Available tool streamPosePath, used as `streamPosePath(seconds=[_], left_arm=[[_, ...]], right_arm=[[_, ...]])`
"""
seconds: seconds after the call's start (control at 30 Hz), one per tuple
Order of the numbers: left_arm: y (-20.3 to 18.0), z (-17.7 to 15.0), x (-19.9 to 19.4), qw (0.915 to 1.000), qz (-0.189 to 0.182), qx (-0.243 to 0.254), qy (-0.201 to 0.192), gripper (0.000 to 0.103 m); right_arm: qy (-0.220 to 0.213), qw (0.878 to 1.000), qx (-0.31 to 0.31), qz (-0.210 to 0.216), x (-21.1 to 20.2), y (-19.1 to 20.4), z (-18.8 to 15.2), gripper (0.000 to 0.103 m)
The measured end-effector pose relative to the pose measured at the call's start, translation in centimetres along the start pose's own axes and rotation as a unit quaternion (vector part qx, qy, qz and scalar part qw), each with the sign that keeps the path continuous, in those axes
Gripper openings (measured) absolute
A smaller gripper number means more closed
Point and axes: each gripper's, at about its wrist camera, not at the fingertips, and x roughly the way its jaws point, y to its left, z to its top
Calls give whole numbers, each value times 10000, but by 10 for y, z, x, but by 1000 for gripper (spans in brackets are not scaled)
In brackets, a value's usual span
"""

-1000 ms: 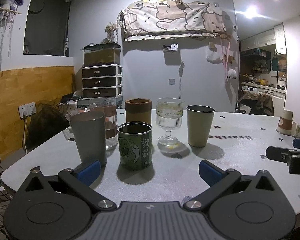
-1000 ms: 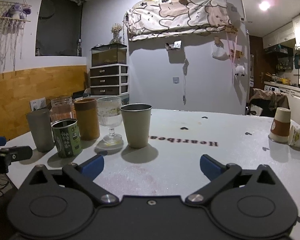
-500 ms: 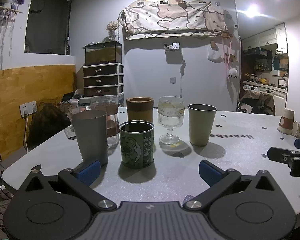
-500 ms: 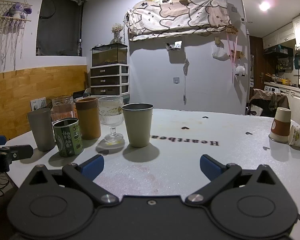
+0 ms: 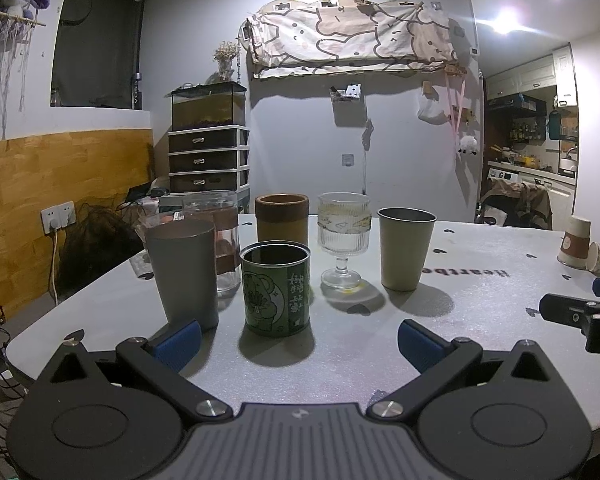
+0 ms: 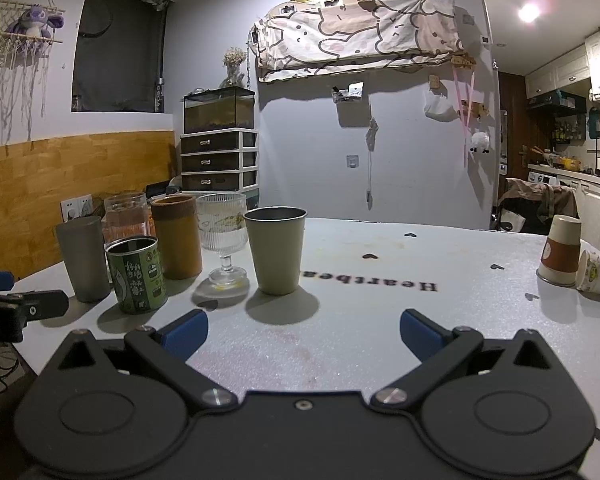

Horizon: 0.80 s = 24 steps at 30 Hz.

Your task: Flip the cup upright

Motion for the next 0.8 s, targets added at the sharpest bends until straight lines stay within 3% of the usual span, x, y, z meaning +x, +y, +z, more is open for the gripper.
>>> streamPosePath(seconds=[0.8], left_arm=[[1,0,1,10000,9,-2,4,103]], right_arm=[[-18,10000,10,-9,-3,-1,4,103]])
